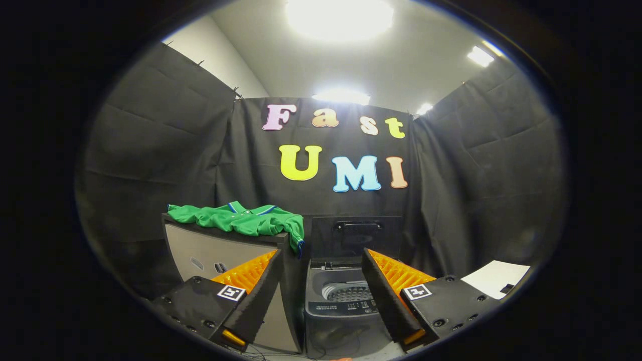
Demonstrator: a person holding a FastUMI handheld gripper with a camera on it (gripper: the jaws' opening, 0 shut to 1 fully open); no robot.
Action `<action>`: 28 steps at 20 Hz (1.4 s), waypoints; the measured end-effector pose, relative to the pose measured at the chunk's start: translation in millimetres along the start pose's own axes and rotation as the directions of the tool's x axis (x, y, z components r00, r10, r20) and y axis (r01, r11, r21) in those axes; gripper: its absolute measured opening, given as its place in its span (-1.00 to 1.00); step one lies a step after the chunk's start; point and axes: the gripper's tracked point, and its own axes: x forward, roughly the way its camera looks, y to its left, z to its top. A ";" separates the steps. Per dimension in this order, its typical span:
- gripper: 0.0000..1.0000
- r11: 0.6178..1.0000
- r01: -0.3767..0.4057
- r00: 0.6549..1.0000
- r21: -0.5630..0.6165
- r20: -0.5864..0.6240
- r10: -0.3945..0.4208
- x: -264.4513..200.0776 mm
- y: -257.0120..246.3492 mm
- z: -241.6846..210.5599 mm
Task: Put the clothes into the washing machine and then close the washing machine lid.
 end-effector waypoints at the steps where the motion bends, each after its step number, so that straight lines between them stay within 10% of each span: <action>1: 0.96 1.000 -0.003 1.000 -0.003 0.001 0.003 0.3 0.4 0.4; 28: 0.96 0.998 -0.061 0.998 -0.010 0.015 0.061 -13.1 23.0 21.3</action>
